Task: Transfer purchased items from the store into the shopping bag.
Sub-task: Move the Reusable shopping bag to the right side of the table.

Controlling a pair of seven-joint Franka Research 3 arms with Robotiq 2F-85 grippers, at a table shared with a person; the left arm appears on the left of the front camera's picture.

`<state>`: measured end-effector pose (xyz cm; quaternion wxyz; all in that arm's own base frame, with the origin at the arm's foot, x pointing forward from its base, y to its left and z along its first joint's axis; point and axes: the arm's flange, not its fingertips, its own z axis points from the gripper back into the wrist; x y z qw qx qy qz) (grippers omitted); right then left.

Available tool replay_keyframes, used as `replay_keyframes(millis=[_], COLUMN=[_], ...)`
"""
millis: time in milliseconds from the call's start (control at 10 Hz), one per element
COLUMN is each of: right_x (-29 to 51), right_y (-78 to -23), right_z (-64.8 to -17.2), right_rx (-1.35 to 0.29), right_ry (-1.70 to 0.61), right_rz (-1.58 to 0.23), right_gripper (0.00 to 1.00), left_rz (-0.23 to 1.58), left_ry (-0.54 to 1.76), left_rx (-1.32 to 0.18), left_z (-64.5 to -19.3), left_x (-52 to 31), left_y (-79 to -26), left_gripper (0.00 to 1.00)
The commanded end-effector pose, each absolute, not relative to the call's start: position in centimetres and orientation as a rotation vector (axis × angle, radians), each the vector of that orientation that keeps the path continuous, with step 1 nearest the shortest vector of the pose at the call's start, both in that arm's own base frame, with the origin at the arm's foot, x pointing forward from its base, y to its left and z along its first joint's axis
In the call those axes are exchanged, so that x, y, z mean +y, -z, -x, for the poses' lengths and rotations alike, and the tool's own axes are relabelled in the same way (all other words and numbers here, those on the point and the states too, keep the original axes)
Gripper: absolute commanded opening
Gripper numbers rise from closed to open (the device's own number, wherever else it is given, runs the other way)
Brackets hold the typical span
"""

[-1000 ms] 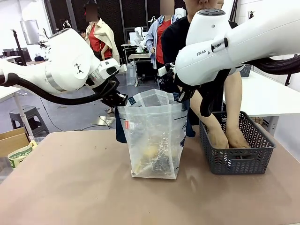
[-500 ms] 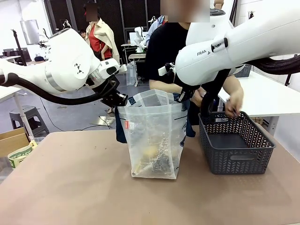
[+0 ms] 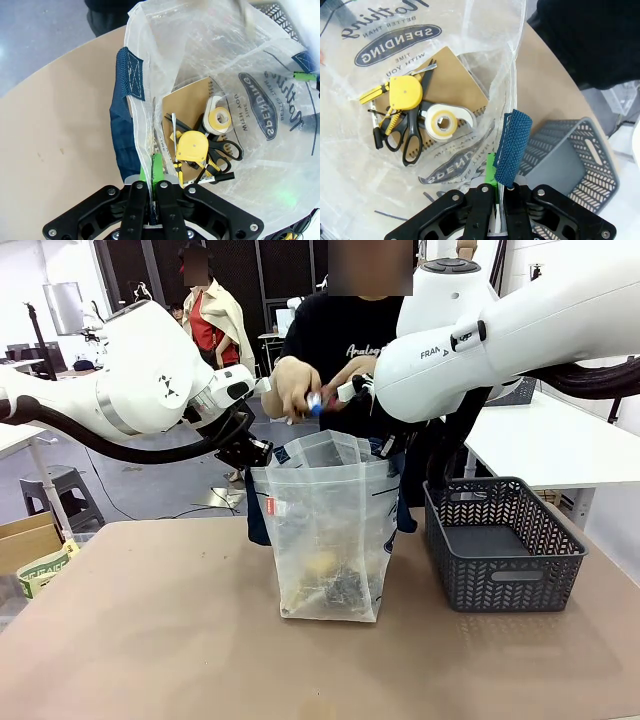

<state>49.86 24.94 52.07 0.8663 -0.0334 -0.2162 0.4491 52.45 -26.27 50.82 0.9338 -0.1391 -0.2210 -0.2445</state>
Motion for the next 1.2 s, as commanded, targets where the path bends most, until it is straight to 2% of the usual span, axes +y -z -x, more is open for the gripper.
replay_keyframes(millis=[0, 1100], right_x=[24.88, 24.88], right_y=[-52.07, -52.07], right_z=[-49.85, -49.85], right_rx=[-0.454, -0.454], right_ry=[-0.933, -0.933], right_rz=[0.07, 0.07], right_gripper=[0.0, 0.0], left_rz=[0.285, 0.285], left_ry=[0.497, 0.497], left_rx=[-0.451, -0.451], left_z=[-52.48, -52.48], left_x=[-26.18, -26.18], left_y=[-50.77, -50.77], left_gripper=[0.0, 0.0])
